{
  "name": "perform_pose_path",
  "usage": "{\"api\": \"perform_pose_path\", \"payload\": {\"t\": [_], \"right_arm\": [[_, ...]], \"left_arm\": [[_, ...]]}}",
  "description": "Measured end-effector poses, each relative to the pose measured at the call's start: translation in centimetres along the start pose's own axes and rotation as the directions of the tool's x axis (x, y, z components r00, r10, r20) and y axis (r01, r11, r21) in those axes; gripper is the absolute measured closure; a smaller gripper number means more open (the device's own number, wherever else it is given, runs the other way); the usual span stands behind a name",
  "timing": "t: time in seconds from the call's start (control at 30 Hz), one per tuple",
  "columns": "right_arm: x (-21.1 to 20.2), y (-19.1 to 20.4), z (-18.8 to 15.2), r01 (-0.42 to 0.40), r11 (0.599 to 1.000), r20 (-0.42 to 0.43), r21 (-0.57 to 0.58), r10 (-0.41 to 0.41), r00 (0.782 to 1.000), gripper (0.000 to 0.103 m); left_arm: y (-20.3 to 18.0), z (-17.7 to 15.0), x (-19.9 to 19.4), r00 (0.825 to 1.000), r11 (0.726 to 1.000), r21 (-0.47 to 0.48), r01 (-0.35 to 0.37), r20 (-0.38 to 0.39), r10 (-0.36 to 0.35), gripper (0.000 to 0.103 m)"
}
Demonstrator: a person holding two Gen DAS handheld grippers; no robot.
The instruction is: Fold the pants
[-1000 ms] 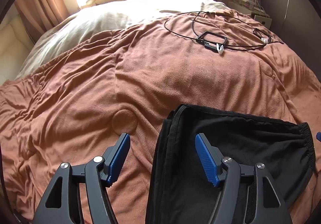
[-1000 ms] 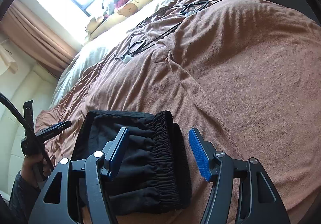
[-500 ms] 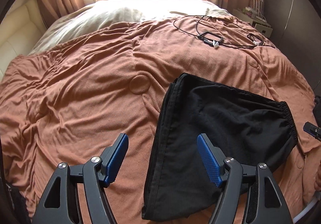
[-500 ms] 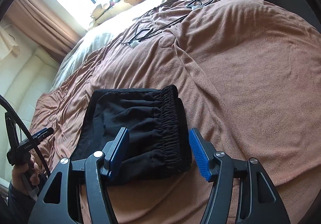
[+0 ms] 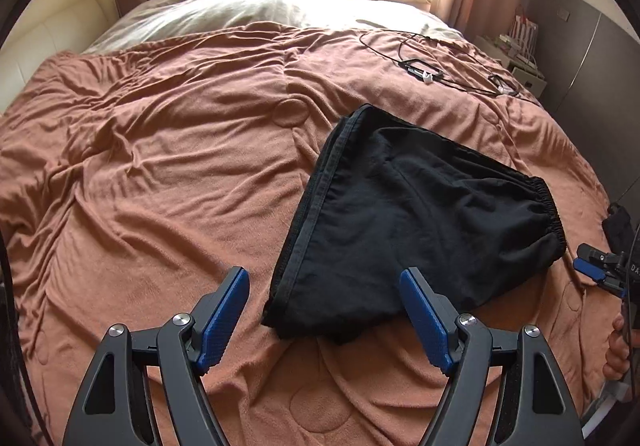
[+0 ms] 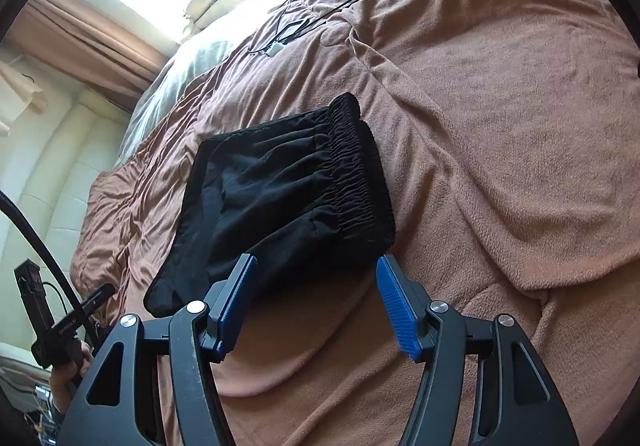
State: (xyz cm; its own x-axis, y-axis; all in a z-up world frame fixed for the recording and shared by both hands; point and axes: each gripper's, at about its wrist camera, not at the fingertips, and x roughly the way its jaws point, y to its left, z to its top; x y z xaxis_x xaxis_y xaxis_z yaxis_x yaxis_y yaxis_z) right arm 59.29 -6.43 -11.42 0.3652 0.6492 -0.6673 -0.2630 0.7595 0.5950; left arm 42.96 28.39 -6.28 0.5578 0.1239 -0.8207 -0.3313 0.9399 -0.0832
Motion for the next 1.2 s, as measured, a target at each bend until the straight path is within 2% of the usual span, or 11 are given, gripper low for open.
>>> {"api": "perform_pose_path", "payload": {"t": [0.13, 0.47, 0.63, 0.77, 0.9, 1.07, 1.2], "right_arm": [[0.5, -0.8, -0.3, -0.055, 0.998, 0.0, 0.043, 0.055, 0.998, 0.043], [3.0, -3.5, -1.2, -0.111, 0.98, 0.0, 0.167, 0.113, 0.994, 0.043], [4.0, -4.6, -1.4, -0.108, 0.97, 0.008, 0.217, 0.109, 0.994, 0.043], [4.6, -5.3, -1.4, -0.103, 0.961, 0.016, 0.256, 0.102, 0.995, 0.043], [4.8, -5.4, -1.3, -0.108, 0.957, 0.027, 0.27, 0.105, 0.994, 0.043], [5.1, -5.0, -1.3, -0.088, 0.961, 0.031, 0.261, 0.083, 0.996, 0.054], [5.1, -4.7, -1.2, -0.082, 0.967, 0.028, 0.242, 0.077, 0.997, 0.054]], "left_arm": [[0.3, -1.3, -0.5, 1.0, 1.0, -0.013, 0.001, 0.017, 0.0, 0.024], [2.6, -2.2, 0.3, 0.999, 0.994, -0.106, 0.031, 0.043, -0.027, 0.024], [4.4, -2.1, 2.5, 0.996, 0.979, -0.186, 0.084, 0.022, -0.081, 0.024], [5.2, -2.1, 5.1, 0.996, 0.971, -0.225, 0.078, -0.03, -0.087, 0.024], [6.1, -2.6, 7.1, 0.988, 0.951, -0.293, 0.102, -0.08, -0.131, 0.024], [7.2, -3.6, 8.9, 0.971, 0.918, -0.373, 0.137, -0.134, -0.199, 0.024], [7.7, -3.9, 9.5, 0.954, 0.889, -0.428, 0.16, -0.162, -0.25, 0.024]]}}
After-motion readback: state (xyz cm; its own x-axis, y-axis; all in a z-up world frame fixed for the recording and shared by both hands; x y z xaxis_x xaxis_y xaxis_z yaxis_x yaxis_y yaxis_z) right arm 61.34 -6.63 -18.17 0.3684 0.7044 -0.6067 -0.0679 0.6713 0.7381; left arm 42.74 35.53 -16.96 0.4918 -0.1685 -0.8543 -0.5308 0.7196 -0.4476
